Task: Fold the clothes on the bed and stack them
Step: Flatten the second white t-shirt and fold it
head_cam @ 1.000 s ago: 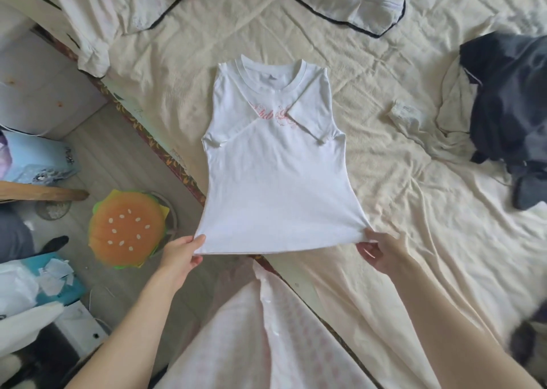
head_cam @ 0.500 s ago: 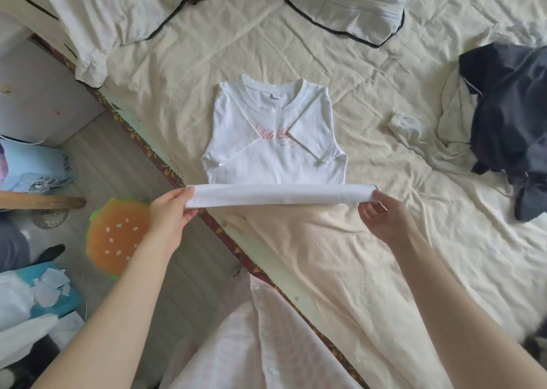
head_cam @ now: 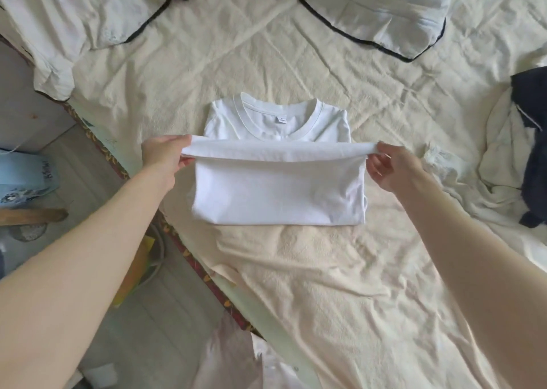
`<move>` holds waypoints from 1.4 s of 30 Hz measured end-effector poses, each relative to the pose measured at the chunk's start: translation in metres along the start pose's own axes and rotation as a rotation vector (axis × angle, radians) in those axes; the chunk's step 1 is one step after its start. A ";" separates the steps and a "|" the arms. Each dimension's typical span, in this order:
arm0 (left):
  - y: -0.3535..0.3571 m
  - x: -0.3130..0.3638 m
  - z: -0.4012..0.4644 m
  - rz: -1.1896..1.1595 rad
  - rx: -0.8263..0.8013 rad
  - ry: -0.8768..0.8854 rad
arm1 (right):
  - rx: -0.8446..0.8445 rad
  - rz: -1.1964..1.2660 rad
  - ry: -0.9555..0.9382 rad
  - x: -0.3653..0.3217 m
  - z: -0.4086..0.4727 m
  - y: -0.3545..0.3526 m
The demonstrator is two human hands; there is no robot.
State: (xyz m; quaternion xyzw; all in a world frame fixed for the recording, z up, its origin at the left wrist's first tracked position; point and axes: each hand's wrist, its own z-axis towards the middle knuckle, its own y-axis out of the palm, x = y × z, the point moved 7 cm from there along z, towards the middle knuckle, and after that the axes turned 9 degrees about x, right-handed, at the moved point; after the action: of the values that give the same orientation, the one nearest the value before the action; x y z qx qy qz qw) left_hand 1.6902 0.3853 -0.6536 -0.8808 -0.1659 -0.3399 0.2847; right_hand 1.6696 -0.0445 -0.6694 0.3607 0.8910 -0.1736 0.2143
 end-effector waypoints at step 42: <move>-0.006 -0.080 -0.004 0.487 -0.057 0.100 | -0.063 -0.766 -0.343 0.062 0.010 -0.036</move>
State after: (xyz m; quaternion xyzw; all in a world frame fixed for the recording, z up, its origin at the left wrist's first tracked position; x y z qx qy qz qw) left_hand 1.6284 0.3800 -0.7044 -0.8847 0.0750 -0.3089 0.3411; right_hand 1.6060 -0.0383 -0.7039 -0.0375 0.9169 -0.2708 0.2906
